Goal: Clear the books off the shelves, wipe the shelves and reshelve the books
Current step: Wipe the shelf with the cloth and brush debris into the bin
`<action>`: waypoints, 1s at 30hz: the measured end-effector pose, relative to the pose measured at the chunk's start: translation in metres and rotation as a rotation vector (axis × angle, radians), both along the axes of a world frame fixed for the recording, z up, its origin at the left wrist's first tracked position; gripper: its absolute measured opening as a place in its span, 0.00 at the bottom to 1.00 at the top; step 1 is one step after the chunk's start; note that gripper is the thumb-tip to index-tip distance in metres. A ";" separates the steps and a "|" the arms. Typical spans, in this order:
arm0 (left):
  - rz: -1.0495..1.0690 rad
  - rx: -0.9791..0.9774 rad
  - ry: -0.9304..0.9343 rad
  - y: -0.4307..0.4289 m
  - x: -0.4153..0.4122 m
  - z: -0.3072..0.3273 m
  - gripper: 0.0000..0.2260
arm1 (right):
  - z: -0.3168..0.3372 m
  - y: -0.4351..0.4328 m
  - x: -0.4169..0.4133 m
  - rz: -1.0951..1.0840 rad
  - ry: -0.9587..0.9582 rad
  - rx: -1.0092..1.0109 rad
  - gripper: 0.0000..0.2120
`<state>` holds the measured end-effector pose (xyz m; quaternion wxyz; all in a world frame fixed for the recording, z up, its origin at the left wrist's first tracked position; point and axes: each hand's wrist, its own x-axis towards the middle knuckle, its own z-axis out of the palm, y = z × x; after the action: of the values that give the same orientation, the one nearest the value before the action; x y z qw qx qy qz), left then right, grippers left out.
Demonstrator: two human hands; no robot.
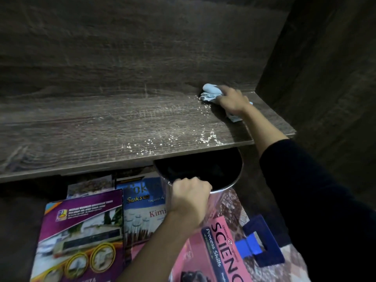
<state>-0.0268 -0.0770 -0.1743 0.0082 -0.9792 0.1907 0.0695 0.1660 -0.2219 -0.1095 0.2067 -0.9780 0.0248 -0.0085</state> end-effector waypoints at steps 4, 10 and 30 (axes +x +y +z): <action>0.013 0.016 0.009 -0.002 0.001 -0.002 0.10 | 0.004 -0.001 0.005 0.056 0.044 0.200 0.24; 0.002 0.019 -0.010 -0.007 0.003 -0.007 0.10 | 0.015 0.004 0.012 0.175 0.102 0.334 0.17; -0.007 0.051 0.002 -0.017 0.004 -0.006 0.11 | 0.008 0.025 -0.010 0.277 0.277 0.738 0.11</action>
<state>-0.0223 -0.0937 -0.1799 0.0330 -0.9779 0.1921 0.0751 0.1563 -0.1967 -0.1011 0.5373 -0.8243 -0.0778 0.1606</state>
